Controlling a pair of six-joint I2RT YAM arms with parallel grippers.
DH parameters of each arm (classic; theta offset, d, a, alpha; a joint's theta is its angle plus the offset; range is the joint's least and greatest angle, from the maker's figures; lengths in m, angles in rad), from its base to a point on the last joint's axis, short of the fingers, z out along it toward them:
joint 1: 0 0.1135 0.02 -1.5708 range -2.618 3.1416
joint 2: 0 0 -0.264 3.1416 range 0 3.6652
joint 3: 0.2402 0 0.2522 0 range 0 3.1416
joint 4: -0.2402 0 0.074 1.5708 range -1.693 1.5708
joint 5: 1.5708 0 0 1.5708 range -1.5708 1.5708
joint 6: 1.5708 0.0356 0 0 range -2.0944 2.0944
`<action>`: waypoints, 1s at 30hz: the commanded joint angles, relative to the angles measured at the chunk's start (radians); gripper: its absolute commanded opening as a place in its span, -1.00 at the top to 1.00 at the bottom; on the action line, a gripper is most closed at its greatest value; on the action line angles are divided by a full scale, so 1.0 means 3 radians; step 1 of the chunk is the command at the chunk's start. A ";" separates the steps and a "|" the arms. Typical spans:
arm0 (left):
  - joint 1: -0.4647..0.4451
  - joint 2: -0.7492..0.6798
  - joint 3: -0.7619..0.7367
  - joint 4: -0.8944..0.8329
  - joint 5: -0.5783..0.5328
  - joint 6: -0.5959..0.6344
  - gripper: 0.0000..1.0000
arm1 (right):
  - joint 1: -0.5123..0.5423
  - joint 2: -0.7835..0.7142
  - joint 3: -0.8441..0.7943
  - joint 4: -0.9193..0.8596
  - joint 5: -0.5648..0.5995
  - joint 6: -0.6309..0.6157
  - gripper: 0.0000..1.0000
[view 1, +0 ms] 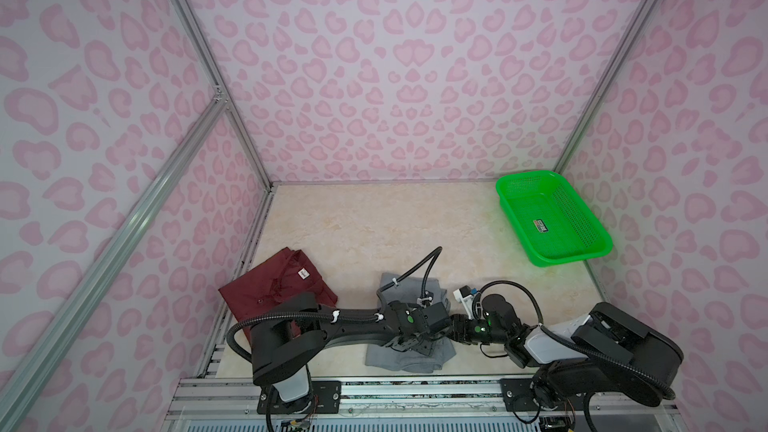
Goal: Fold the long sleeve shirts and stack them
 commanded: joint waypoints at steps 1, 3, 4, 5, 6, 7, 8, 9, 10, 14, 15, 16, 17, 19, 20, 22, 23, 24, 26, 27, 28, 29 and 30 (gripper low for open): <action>-0.0029 0.0063 -0.0011 0.0071 0.0327 0.0002 -0.42 | -0.0003 0.0059 0.0080 -0.0570 0.0630 -0.0125 0.12; -0.0039 0.0070 -0.0003 0.0071 0.0319 0.0004 -0.42 | -0.0004 0.0131 0.0204 -0.0639 0.0659 -0.0152 0.22; -0.0042 0.0072 -0.0003 0.0067 0.0319 0.0006 -0.42 | 0.0004 0.0180 0.0249 -0.0617 0.0637 -0.0148 0.25; -0.0046 0.0067 -0.0003 0.0071 0.0319 0.0008 -0.42 | 0.0004 0.0232 0.0274 -0.0573 0.0601 -0.0142 0.31; -0.0044 0.0061 -0.0003 0.0066 0.0313 0.0004 -0.42 | 0.0009 0.0295 0.0298 -0.0545 0.0573 -0.0134 0.36; -0.0045 0.0054 -0.0003 0.0054 0.0308 0.0017 -0.42 | 0.0012 0.0357 0.0310 -0.0507 0.0562 -0.0115 0.38; -0.0048 0.0048 -0.0006 0.0048 0.0302 0.0018 -0.42 | 0.0012 0.0403 0.0289 -0.0437 0.0550 -0.0098 0.44; -0.0048 0.0041 -0.0003 0.0042 0.0295 0.0027 -0.42 | 0.0008 0.0447 0.0265 -0.0355 0.0537 -0.0075 0.53; -0.0047 0.0029 -0.0003 0.0019 0.0277 0.0034 -0.42 | 0.0008 0.0480 0.0243 -0.0309 0.0533 -0.0053 0.63; -0.0047 -0.0075 0.0076 -0.0172 0.0115 0.0103 -0.46 | 0.0012 0.0526 0.0180 -0.0260 0.0574 -0.0022 0.95; -0.0040 -0.0123 0.0110 -0.0226 0.0077 0.0124 -0.48 | 0.0009 0.0522 0.0174 -0.0286 0.0596 -0.0029 1.00; -0.0035 -0.0184 0.0147 -0.0290 0.0037 0.0137 -0.50 | 0.0003 0.0512 0.0172 -0.0320 0.0622 -0.0035 1.00; -0.0029 -0.0236 0.0190 -0.0346 0.0013 0.0147 -0.51 | 0.0003 0.0499 0.0169 -0.0341 0.0634 -0.0039 1.00; -0.0001 -0.0391 0.0278 -0.0473 -0.0050 0.0167 -0.56 | -0.0010 0.0432 0.0173 -0.0447 0.0671 -0.0059 1.00; 0.0011 -0.0457 0.0330 -0.0540 -0.0089 0.0163 -0.58 | -0.0021 0.0388 0.0194 -0.0566 0.0689 -0.0085 1.00; 0.0050 -0.0660 0.0431 -0.0684 -0.0174 0.0188 -0.62 | -0.0047 0.0202 0.0250 -0.0908 0.0783 -0.0186 1.00; 0.0069 -0.0736 0.0466 -0.0741 -0.0216 0.0189 -0.62 | -0.0056 0.0100 0.0284 -0.1117 0.0835 -0.0246 1.00; 0.0098 -0.0856 0.0498 -0.0794 -0.0254 0.0197 -0.63 | -0.0064 -0.0026 0.0335 -0.1393 0.0929 -0.0320 1.00; 0.0167 -0.1094 0.0528 -0.0862 -0.0294 0.0206 -0.63 | -0.0074 -0.0311 0.0447 -0.1902 0.1101 -0.0478 1.00; 0.0220 -0.1215 0.0534 -0.0889 -0.0320 0.0204 -0.64 | -0.0072 -0.0472 0.0493 -0.2155 0.1196 -0.0547 1.00; 0.0279 -0.1369 0.0532 -0.0919 -0.0346 0.0199 -0.64 | -0.0083 -0.0661 0.0552 -0.2448 0.1307 -0.0611 1.00; 0.0331 -0.1485 0.0529 -0.0940 -0.0355 0.0194 -0.64 | -0.0094 -0.0818 0.0627 -0.2715 0.1413 -0.0669 1.00; 0.0395 -0.1624 0.0515 -0.0955 -0.0346 0.0194 -0.64 | -0.0108 -0.0994 0.0707 -0.3016 0.1538 -0.0738 1.00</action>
